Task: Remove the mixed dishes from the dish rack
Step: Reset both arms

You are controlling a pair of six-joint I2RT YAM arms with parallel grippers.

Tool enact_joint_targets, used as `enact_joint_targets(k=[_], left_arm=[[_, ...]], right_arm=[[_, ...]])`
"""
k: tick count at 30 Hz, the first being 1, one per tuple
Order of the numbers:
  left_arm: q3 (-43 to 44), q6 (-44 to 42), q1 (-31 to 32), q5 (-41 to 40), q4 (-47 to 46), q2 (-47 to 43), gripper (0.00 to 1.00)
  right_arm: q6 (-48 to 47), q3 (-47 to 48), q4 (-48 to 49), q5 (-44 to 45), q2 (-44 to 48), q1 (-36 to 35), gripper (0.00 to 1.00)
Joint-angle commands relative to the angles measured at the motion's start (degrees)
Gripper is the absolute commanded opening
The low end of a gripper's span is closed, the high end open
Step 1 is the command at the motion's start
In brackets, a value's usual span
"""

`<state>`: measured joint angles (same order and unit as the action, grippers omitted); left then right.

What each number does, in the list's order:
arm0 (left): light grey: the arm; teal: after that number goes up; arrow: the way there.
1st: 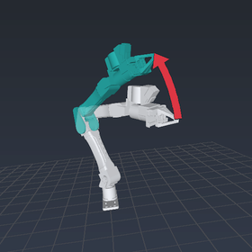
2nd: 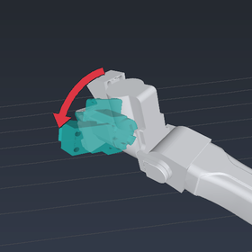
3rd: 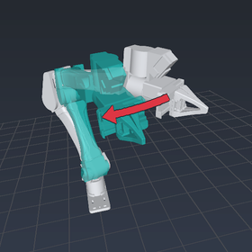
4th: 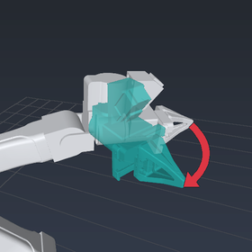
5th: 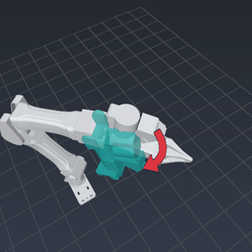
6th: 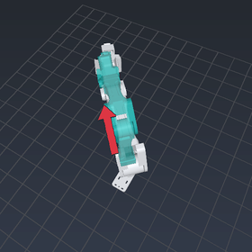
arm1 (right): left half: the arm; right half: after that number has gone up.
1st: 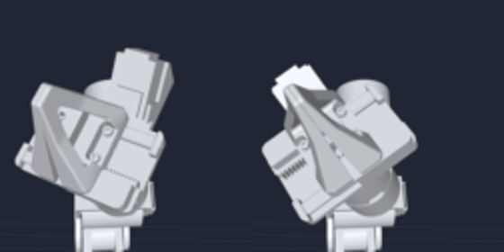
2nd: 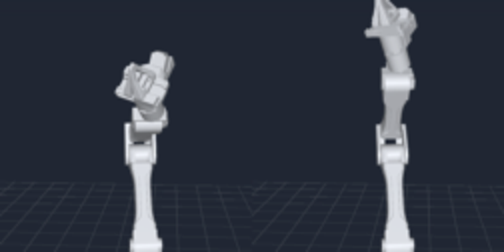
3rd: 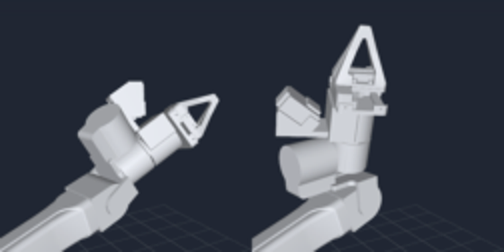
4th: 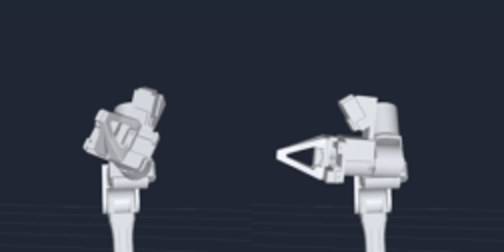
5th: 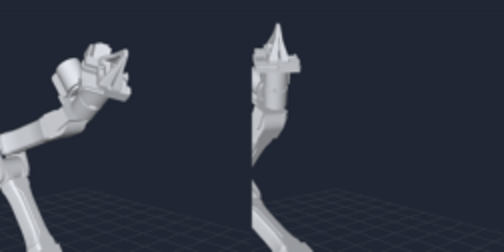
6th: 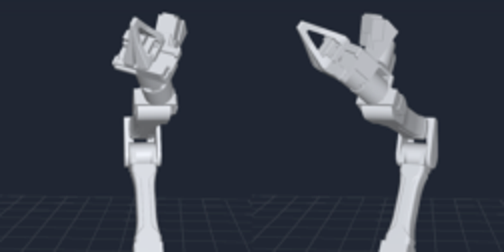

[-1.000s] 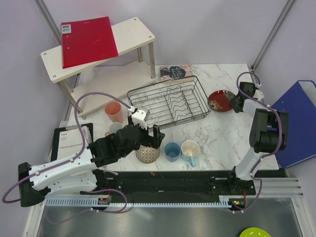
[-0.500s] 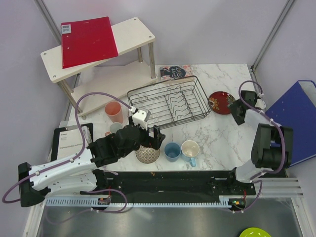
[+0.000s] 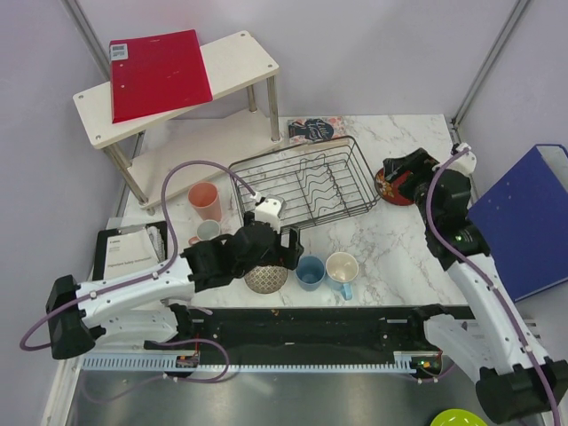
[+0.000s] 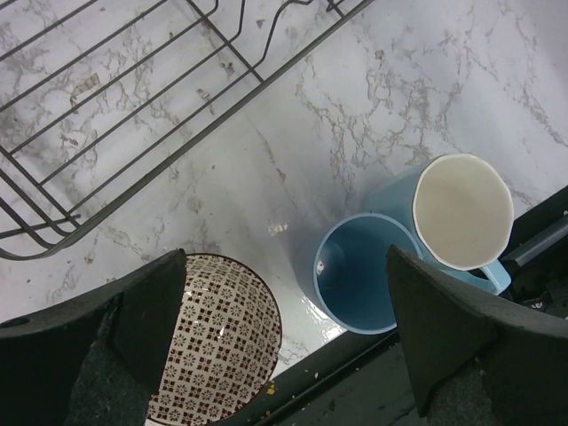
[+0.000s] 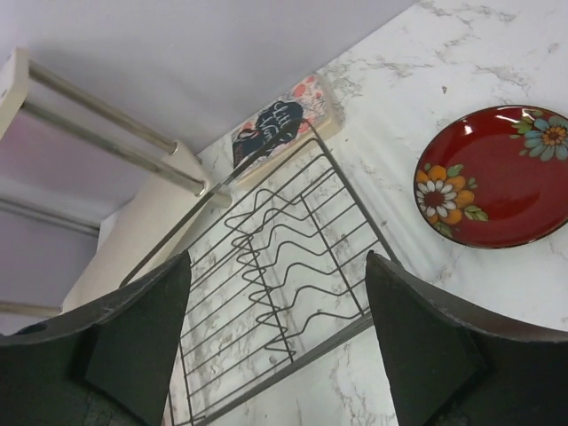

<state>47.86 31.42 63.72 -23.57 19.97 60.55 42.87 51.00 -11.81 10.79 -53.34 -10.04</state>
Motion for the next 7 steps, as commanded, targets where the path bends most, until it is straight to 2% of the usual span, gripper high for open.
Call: enact_joint_targets(k=[1, 7], left_arm=[[3.56, 4.26, 0.26, 0.19, 0.95, 1.76, 0.99], [5.49, 5.32, 0.52, -1.47, 2.36, 4.13, 0.99]], right_arm=[[-7.27, -5.29, 3.02, -0.41, 5.78, -3.74, 0.86], [-10.78, -8.46, 2.94, -2.70, 11.33, -6.74, 0.92]])
